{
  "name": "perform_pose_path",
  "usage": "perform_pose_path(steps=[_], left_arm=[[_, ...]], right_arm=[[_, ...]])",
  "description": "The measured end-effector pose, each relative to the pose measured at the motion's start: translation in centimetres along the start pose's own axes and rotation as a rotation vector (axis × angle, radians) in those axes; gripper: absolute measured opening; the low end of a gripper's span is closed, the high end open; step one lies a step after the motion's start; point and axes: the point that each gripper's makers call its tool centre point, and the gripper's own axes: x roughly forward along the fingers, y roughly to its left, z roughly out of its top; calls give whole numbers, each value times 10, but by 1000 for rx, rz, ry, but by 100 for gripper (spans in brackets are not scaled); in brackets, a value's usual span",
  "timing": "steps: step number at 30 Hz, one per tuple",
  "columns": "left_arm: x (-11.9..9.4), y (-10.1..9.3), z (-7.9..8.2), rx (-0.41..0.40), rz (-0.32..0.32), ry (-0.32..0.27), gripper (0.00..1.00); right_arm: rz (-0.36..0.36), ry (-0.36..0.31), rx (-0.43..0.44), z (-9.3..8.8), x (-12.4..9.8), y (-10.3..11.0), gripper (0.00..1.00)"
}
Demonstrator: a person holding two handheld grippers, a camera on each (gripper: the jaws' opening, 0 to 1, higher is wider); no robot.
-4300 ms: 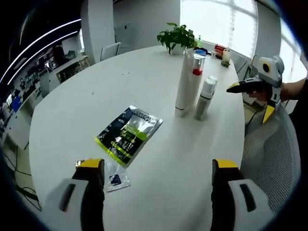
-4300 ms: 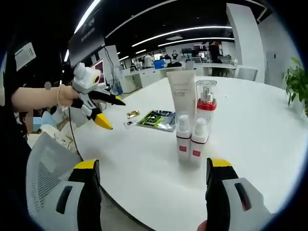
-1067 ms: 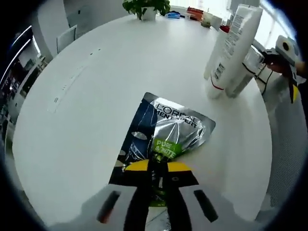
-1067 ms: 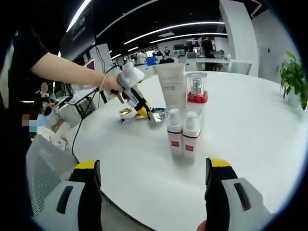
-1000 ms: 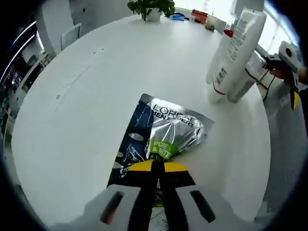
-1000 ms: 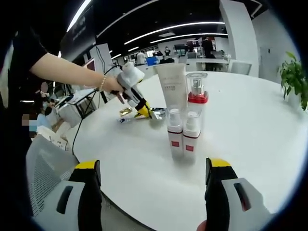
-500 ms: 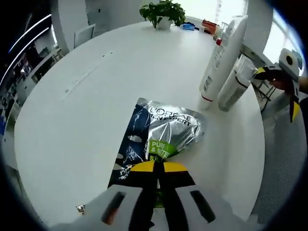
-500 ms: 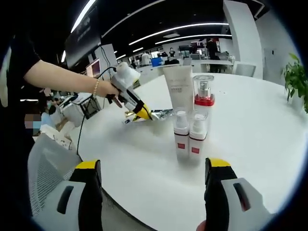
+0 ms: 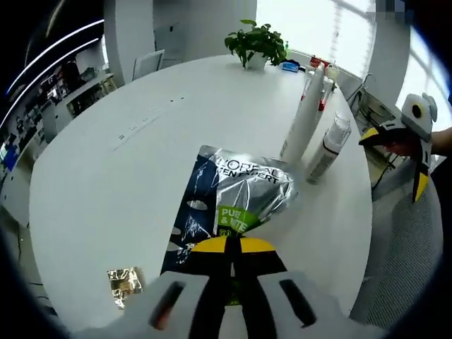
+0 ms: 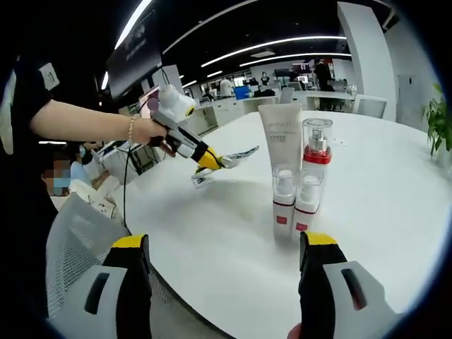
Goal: Arrange the skincare products in the storage area until every visible bottle or jar stands upright without overlapping.
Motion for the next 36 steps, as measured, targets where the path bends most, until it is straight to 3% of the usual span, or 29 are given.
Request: perform_pose_path(steps=[4,7,15,21,25,29,36], left_arm=[[-8,0,3,-78,20,-66,0],[-18,-6,2,-113,20,-84,0],[-37,-18,-5,-173,45,-119,0],[-52,-35,2,-160,60,-162,0],[-59,-43,7,-145,59,-190,0],[-73,-54,16,-155,65,-240,0],[-90,-72,28,-169,72,-309,0]], right_arm=[[12,-9,-4,2,0,5,87],[22,-11,-16,3,-1,10,87],[51,-32,-37,11,-1,19,84],[80,-86,-14,32,1,28,83],[97,-141,8,48,4,32,77],[121,-202,88,64,7,36,75],[154,-246,179,79,13,43,72]])
